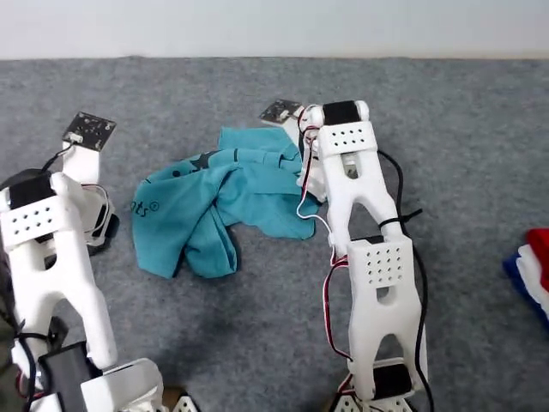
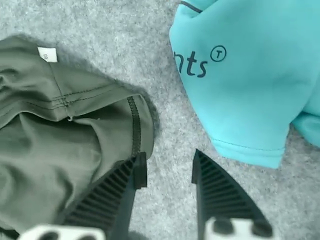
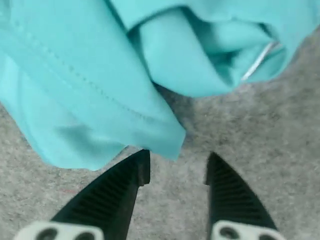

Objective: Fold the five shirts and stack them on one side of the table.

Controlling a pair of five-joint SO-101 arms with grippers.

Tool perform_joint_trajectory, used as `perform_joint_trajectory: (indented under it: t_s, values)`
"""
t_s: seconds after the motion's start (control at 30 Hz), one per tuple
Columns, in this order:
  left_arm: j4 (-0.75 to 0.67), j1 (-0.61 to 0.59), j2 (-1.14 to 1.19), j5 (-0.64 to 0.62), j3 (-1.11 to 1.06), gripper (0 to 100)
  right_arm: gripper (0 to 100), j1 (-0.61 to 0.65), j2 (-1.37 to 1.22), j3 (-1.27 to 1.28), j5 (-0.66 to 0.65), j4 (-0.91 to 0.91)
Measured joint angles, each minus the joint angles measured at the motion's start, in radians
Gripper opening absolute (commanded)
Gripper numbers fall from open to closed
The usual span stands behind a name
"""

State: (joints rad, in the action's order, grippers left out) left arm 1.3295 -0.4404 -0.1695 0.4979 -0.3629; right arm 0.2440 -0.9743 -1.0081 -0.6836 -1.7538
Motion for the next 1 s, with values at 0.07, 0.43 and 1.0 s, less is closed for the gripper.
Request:
perform_joint_trajectory:
  t_s: [0.07, 0.43, 1.0]
  values:
    - [-0.003, 0.000, 0.000, 0.000, 0.000, 15, 23.9, 0.008, -0.025, 0.000, 0.000, 0.002]
    - [-0.083, 0.000, 0.000, 0.000, -0.100, 15, 19.1, 0.023, -0.098, -0.009, 0.000, 0.058]
    - [-0.086, 0.000, 0.000, 0.000, -0.101, 15, 1.2, 0.026, -0.101, -0.064, -0.117, 0.086]
